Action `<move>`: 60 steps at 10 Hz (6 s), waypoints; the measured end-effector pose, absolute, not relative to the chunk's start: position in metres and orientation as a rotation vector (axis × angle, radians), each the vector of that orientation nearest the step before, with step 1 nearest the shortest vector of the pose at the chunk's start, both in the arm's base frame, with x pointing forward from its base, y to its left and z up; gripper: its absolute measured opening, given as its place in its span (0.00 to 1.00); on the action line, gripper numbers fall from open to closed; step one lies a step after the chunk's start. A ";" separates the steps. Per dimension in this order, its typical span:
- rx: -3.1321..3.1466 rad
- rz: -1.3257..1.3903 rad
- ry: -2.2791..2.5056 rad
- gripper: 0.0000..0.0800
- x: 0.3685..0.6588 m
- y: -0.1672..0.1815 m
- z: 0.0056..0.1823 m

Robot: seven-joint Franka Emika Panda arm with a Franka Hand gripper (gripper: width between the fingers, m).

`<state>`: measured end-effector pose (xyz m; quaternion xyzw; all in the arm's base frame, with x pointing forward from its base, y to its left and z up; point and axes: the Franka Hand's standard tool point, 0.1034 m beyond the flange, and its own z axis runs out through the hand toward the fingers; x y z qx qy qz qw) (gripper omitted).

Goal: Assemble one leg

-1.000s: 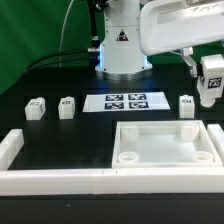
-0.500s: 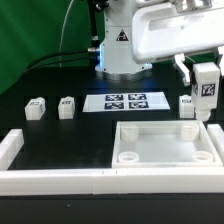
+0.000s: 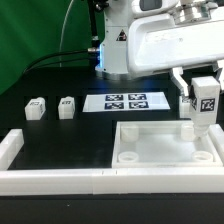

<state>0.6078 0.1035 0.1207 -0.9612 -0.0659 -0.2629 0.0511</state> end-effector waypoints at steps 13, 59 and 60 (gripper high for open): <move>-2.924 -0.788 -0.194 0.37 0.626 0.103 0.103; -2.957 0.086 -0.049 0.81 0.631 0.100 0.084; -2.956 0.092 -0.060 0.81 0.631 0.101 0.084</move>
Offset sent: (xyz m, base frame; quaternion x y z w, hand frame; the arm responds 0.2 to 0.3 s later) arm 0.0000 0.0000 0.0000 0.0000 0.0000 0.0000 1.0000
